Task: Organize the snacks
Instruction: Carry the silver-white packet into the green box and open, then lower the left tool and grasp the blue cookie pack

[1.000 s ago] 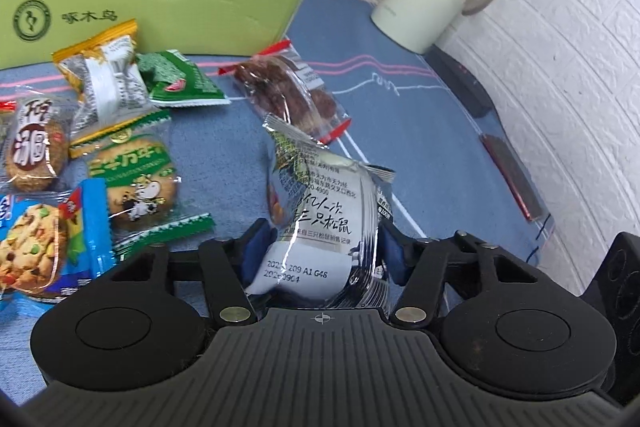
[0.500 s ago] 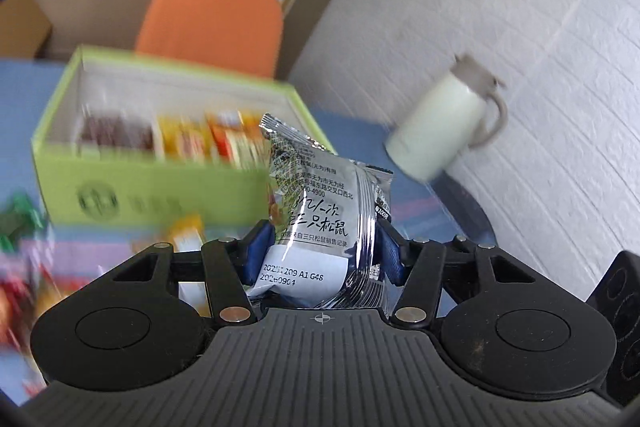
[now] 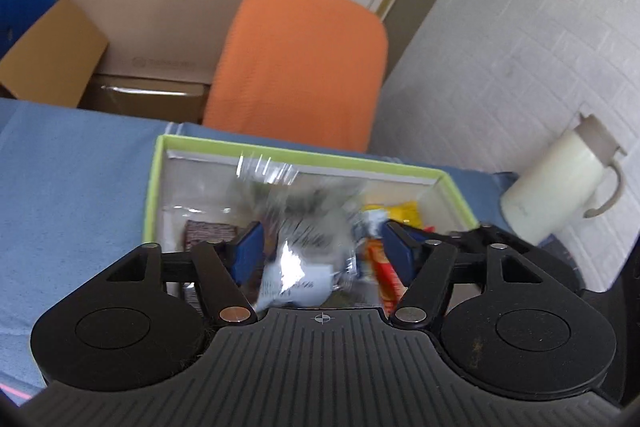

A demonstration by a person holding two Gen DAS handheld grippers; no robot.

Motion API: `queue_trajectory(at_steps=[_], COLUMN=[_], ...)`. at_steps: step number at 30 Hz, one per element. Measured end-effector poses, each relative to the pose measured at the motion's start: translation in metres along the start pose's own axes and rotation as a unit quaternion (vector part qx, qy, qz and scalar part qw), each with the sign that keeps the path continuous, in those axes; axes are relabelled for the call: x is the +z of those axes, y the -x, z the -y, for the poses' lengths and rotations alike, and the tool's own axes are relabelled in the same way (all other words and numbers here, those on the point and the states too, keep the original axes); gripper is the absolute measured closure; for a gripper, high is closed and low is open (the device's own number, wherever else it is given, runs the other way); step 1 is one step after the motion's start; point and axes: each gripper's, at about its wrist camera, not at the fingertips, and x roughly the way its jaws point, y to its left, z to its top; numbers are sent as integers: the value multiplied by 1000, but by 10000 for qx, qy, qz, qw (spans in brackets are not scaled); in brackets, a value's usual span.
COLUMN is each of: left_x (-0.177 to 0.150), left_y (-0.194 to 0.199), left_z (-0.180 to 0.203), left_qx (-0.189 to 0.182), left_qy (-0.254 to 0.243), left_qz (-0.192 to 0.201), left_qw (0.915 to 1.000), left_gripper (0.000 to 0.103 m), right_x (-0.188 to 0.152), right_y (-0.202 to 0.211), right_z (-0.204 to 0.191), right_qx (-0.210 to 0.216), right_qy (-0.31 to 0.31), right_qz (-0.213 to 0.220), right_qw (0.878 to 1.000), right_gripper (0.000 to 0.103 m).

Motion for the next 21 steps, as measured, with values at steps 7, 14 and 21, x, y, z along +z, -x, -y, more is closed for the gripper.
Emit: queue_trajectory(at_steps=[7, 14, 21], left_x=[-20, -90, -171], left_y=[68, 120, 151], left_z=[-9, -19, -42], left_qx=[-145, -257, -484], left_qy=[-62, 226, 935], left_qz=[595, 544, 7], left_qw=[9981, 9979, 9944], left_gripper=[35, 35, 44], right_x=[-18, -83, -123], right_y=[78, 119, 140], right_z=[-7, -66, -128], right_qx=[-314, 91, 573], right_qy=[-94, -224, -229], right_qz=[552, 6, -296], right_qw=[9979, 9997, 9977], right_gripper=[9, 9, 9])
